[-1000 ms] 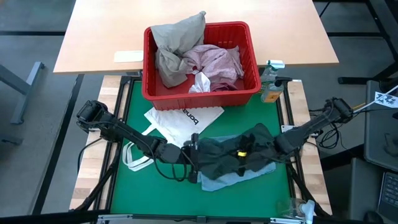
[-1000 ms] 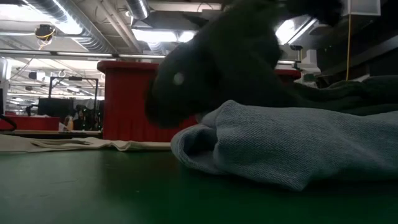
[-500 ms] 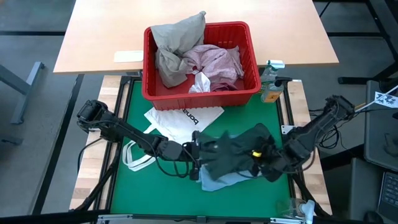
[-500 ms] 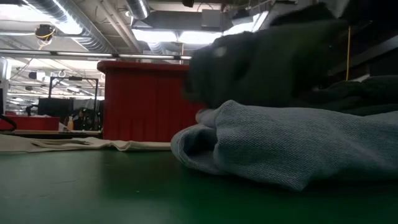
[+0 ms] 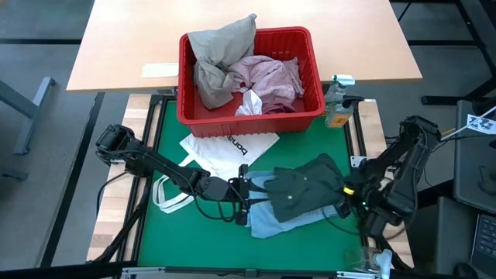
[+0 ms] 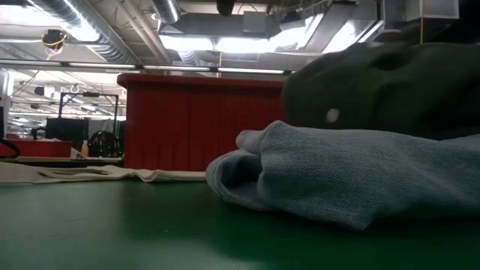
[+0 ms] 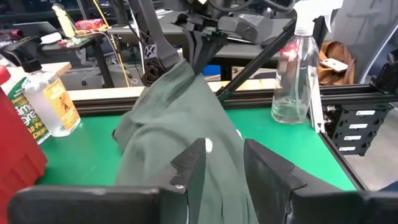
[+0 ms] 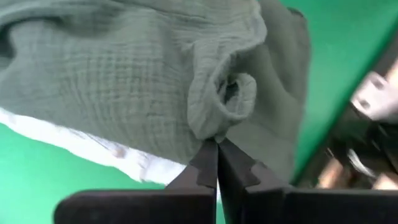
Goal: Fold laundry
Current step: Fold the green shirt
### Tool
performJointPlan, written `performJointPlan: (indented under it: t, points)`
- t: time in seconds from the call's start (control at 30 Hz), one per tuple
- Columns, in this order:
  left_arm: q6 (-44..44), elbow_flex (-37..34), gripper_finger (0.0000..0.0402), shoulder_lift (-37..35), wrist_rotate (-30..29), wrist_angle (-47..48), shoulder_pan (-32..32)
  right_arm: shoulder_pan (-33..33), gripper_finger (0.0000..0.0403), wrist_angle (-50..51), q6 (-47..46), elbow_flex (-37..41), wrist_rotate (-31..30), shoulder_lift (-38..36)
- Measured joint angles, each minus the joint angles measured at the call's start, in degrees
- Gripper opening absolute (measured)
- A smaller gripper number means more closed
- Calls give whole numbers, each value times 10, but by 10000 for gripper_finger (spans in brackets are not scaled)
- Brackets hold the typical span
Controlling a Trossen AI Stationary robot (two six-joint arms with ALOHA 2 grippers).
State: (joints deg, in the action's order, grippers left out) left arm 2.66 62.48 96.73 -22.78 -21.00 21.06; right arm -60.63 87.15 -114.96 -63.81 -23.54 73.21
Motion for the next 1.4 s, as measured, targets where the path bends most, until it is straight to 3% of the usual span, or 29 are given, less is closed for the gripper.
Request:
performJointPlan:
  t: [0.27,0.43,0.83,1.23,1.4]
  points:
    - [32,0,101,14,25,-7,-1,-76,0,28,-137,7,77,23]
    - [47,0,101,66,32,-46,-1,-76,0,29,-138,22,115,44]
    - [47,0,101,184,32,-267,-34,-76,0,29,-127,29,116,52]
    - [112,0,101,258,36,-258,-90,-76,4,25,-120,29,107,52]
    - [137,0,101,258,36,-186,-93,-76,56,26,-121,29,126,52]
